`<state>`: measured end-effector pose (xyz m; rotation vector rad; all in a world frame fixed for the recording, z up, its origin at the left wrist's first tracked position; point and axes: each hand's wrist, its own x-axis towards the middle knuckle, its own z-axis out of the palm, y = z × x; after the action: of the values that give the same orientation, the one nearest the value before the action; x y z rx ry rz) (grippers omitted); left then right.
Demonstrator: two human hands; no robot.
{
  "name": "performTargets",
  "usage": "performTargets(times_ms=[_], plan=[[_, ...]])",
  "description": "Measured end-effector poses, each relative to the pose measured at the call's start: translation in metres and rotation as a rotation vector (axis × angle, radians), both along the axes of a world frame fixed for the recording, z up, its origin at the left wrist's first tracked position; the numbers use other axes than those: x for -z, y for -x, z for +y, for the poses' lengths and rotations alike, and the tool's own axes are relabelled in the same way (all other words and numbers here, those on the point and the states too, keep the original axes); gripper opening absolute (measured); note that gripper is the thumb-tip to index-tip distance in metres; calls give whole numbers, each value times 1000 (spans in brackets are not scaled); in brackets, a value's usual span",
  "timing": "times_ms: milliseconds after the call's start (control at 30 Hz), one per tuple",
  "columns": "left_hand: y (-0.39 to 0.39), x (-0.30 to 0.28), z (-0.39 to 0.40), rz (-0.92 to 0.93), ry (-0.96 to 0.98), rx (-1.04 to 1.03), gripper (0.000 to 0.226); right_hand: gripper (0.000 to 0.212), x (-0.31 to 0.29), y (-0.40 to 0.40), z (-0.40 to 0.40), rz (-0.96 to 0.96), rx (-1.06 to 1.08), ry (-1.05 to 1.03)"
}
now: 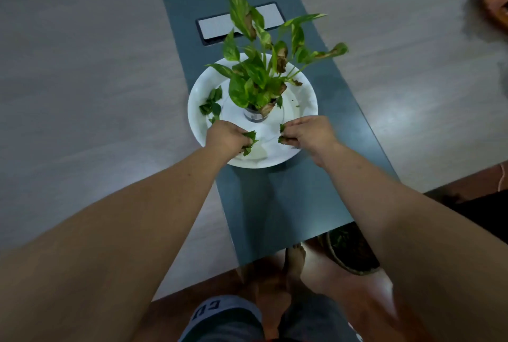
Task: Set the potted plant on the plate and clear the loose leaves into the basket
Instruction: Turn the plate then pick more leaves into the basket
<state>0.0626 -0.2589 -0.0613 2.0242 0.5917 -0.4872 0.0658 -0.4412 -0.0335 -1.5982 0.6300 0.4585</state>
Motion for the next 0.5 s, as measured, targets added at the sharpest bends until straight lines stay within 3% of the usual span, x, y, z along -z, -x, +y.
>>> performTargets(times_ms=[367, 500], plan=[[4, -14, -144, -12, 399, -20, 16, 19, -9, 68, -132, -58, 476, -156], [10, -29, -214, -42, 531, 82, 32, 16, -7, 108, -189, -63, 644, -158]])
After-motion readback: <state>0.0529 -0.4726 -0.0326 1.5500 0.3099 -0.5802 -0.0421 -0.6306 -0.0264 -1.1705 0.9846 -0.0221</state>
